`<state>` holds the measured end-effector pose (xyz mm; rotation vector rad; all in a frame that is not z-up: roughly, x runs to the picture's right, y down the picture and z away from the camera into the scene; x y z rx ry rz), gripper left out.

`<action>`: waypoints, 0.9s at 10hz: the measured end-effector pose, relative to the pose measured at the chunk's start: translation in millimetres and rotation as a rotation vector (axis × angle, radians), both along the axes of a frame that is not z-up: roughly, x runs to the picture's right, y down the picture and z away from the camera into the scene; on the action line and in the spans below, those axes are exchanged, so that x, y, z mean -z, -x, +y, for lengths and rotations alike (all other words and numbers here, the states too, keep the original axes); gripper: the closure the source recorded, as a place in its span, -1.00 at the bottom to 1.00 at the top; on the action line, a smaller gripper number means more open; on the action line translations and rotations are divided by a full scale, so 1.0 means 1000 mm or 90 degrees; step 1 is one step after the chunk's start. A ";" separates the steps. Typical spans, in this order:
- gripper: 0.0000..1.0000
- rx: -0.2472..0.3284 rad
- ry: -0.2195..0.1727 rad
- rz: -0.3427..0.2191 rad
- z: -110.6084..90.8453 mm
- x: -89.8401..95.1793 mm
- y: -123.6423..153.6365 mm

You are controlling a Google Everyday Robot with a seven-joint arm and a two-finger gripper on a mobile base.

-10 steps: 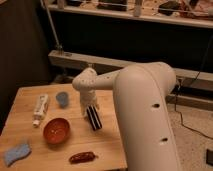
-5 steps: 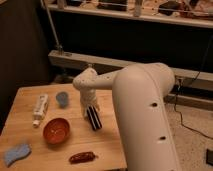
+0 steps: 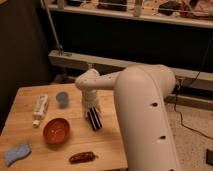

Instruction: Place the eraser on the white sponge

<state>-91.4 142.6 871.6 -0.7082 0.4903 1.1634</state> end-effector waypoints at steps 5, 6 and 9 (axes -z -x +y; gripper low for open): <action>-0.15 0.025 0.016 0.005 0.001 -0.005 0.003; -0.15 0.030 0.019 0.006 0.001 -0.006 0.004; -0.15 0.034 0.020 0.008 0.000 -0.008 0.006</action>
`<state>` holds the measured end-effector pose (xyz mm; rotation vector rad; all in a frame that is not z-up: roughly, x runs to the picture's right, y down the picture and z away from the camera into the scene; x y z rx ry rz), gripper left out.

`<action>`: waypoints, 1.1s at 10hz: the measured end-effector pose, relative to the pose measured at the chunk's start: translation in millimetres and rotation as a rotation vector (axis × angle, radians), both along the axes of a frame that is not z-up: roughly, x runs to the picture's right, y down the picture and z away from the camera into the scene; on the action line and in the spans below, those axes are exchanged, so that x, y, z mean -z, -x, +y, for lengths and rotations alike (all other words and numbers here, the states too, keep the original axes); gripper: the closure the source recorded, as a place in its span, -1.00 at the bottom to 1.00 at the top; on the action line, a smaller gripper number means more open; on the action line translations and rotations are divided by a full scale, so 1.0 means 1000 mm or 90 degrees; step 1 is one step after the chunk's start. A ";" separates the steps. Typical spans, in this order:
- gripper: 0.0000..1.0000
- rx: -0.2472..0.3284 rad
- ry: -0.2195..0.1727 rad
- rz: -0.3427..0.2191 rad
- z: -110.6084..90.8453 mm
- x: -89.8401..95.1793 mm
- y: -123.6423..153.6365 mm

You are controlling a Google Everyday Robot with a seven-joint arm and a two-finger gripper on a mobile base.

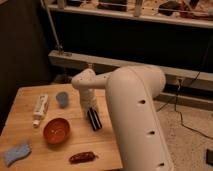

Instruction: Place the eraser on the white sponge

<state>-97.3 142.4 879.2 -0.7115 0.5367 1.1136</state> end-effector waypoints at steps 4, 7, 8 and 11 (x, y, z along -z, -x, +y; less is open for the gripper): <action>0.18 -0.001 0.000 0.005 -0.002 -0.002 0.001; 0.28 -0.001 0.001 0.009 -0.003 -0.002 0.001; 0.28 -0.001 0.000 0.010 -0.003 -0.002 0.001; 0.28 -0.011 -0.013 0.011 -0.013 0.003 0.001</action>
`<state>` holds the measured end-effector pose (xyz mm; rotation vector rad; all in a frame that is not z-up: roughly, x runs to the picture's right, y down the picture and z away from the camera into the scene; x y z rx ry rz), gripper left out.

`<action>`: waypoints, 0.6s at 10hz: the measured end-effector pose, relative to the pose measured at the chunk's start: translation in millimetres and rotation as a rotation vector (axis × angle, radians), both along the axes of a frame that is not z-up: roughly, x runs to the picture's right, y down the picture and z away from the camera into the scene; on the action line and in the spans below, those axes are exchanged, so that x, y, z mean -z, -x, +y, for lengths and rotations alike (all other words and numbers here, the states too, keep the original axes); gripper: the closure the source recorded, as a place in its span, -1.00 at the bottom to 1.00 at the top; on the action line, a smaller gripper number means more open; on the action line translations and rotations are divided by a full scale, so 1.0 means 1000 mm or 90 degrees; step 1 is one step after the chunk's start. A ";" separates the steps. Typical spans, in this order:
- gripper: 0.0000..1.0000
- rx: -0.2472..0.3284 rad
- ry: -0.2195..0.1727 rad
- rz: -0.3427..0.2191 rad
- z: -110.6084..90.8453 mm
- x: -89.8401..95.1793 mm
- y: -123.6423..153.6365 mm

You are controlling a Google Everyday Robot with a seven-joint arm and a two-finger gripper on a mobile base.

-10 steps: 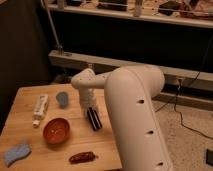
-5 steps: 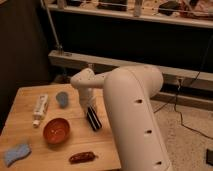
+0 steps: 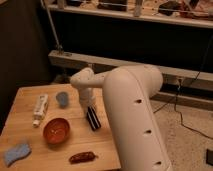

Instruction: Place the eraser on the white sponge

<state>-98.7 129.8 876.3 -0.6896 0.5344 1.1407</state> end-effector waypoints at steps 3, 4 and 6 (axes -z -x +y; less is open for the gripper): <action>0.28 -0.026 -0.038 -0.003 -0.025 0.019 -0.004; 0.28 -0.030 -0.051 -0.004 -0.032 0.028 -0.006; 0.28 -0.028 -0.081 -0.007 -0.049 0.050 -0.008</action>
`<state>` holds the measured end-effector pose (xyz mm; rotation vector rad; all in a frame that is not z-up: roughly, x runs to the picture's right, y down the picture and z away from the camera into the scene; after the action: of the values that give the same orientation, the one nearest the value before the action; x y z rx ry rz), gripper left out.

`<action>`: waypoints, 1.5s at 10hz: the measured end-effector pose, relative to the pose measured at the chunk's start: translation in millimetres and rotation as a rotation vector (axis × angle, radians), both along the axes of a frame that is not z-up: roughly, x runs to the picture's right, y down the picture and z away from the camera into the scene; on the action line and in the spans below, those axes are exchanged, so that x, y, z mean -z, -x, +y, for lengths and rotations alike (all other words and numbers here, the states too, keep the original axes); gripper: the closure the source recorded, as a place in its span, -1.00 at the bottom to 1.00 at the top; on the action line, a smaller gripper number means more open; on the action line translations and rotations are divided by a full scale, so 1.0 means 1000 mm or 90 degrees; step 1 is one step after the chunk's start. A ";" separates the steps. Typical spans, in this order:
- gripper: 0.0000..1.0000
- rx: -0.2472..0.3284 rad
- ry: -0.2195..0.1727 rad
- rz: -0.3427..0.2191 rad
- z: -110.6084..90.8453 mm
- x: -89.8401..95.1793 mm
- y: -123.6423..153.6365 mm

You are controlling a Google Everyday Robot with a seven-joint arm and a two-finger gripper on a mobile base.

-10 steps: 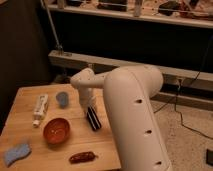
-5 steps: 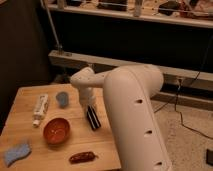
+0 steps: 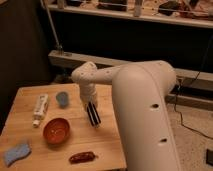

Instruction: Place the eraser on the white sponge

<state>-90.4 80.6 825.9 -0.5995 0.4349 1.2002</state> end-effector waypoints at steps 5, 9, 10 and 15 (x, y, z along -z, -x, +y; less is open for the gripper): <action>0.28 0.048 -0.058 -0.025 -0.040 0.073 0.036; 0.28 0.108 -0.089 -0.078 -0.047 0.114 0.091; 0.28 0.122 -0.093 -0.094 -0.044 0.122 0.107; 0.53 0.193 -0.116 -0.169 -0.029 0.155 0.176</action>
<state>-266.5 51.1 670.6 -0.5065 0.1803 0.8452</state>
